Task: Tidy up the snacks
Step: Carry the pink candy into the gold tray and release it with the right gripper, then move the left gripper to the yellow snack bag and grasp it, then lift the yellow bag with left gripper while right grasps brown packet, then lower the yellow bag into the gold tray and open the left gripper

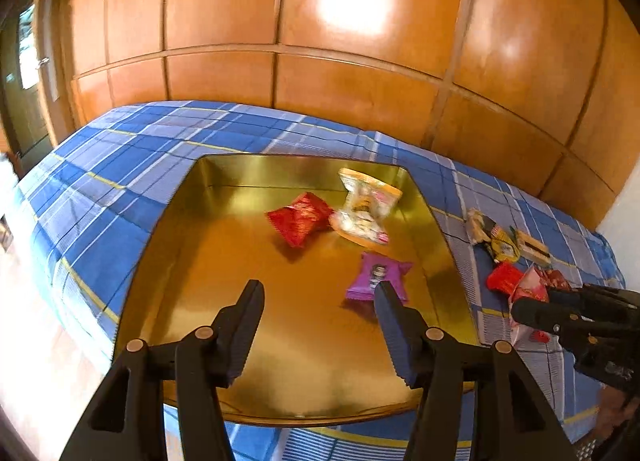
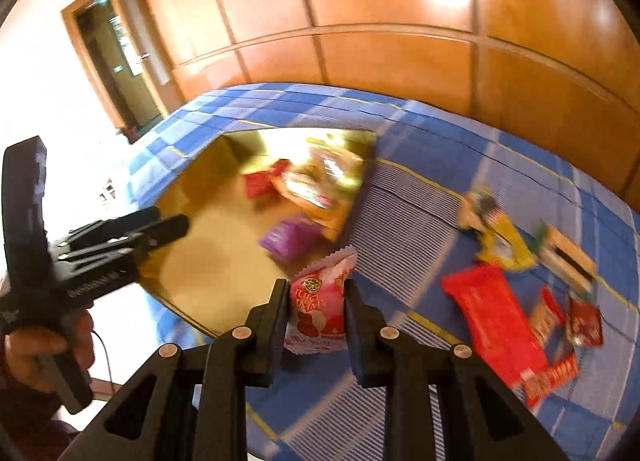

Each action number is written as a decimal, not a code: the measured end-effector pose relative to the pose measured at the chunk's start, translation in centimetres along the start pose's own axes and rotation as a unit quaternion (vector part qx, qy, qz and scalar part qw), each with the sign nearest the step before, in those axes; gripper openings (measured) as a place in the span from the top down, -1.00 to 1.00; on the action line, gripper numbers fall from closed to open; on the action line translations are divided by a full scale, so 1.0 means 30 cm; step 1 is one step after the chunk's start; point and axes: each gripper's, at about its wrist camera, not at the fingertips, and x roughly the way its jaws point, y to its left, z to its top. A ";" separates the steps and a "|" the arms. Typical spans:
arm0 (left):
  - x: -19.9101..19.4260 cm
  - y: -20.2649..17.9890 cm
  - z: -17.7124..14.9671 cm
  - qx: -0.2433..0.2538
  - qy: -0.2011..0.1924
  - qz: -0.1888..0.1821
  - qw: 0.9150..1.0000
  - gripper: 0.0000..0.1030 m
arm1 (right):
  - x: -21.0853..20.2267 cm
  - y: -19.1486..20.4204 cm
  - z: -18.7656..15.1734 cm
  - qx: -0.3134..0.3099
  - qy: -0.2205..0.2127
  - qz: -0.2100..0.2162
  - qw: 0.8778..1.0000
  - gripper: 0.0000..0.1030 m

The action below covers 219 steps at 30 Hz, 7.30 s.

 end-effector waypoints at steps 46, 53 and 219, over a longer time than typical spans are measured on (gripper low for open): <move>-0.001 -0.076 -0.050 0.043 0.026 -0.005 0.999 -0.16 | -0.072 -0.141 -0.040 0.027 -0.021 -0.091 0.995 0.31; 0.007 -0.101 -0.055 0.053 0.033 -0.011 0.998 -0.16 | -0.125 -0.241 -0.055 0.045 -0.027 -0.120 0.991 0.29; 0.194 0.012 -0.041 -0.057 0.151 -0.053 0.985 0.33 | 0.038 -0.769 -0.211 0.090 0.097 -0.209 0.969 0.24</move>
